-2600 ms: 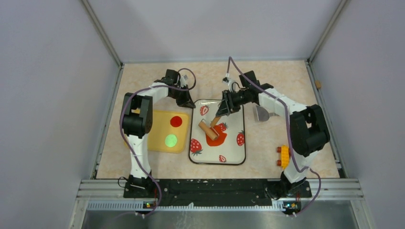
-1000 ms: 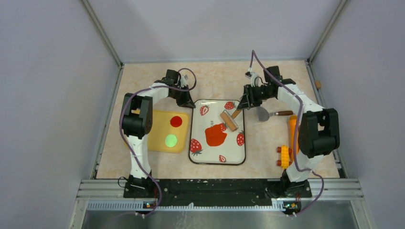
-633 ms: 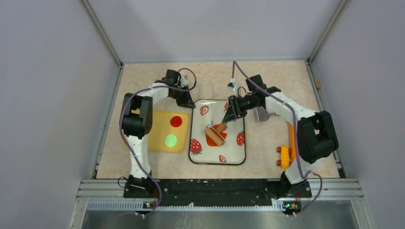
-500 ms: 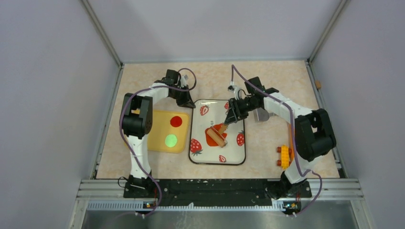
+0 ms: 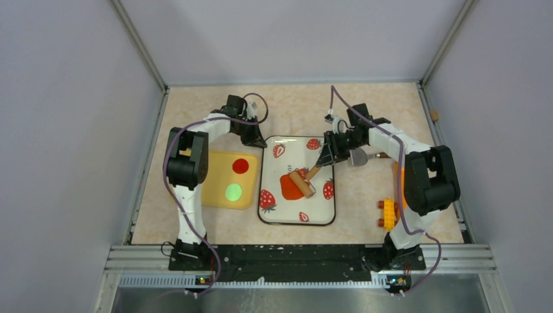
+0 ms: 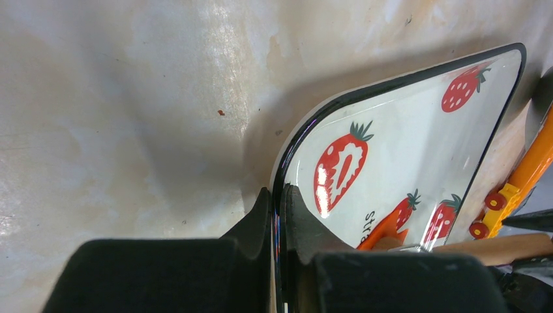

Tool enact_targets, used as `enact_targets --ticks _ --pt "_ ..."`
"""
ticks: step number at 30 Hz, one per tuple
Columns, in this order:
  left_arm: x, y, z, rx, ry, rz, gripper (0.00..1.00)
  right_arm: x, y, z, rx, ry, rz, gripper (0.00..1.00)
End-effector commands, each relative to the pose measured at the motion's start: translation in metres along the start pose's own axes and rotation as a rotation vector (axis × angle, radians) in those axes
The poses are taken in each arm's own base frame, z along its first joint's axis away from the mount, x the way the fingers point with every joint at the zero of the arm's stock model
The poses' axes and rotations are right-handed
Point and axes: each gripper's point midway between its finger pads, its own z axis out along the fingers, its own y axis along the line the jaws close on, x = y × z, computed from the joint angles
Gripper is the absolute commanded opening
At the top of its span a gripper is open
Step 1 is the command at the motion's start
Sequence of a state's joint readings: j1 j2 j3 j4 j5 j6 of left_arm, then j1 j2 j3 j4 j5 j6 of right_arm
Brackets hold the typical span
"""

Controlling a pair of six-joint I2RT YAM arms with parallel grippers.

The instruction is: Roll out the dumpling wrappers from the dough

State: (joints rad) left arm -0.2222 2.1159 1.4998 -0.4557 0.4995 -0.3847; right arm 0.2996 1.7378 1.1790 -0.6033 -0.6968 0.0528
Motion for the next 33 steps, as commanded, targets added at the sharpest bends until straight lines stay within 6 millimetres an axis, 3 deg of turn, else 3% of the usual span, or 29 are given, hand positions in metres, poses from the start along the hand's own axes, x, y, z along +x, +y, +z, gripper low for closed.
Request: enact_targets --ticks 1,8,17,21,24,27,29,33 --pt "-0.003 0.018 -0.007 -0.087 -0.032 0.034 0.00 0.011 -0.104 -0.020 0.415 0.047 -0.072 0.00" --pt "-0.002 0.018 -0.006 -0.087 -0.030 0.032 0.00 0.013 -0.110 -0.025 0.448 0.038 -0.079 0.00" --pt "-0.003 0.017 -0.005 -0.079 -0.030 0.027 0.00 0.008 -0.121 -0.047 0.511 0.010 -0.060 0.00" --pt "-0.004 0.016 -0.006 -0.078 -0.033 0.030 0.00 -0.001 -0.112 -0.055 0.496 -0.033 -0.059 0.00" --pt "-0.003 0.016 -0.007 -0.078 -0.032 0.029 0.00 -0.018 -0.080 -0.056 0.357 -0.093 -0.085 0.00" --pt "-0.002 0.015 -0.008 -0.072 -0.030 0.027 0.00 -0.040 -0.014 -0.059 0.054 -0.177 -0.107 0.00" --pt "0.000 0.015 -0.007 -0.071 -0.026 0.024 0.00 -0.050 0.018 -0.065 -0.080 -0.216 -0.085 0.00" --pt "0.003 0.018 -0.005 -0.082 -0.022 0.016 0.00 -0.060 0.047 -0.065 -0.214 -0.250 -0.009 0.00"
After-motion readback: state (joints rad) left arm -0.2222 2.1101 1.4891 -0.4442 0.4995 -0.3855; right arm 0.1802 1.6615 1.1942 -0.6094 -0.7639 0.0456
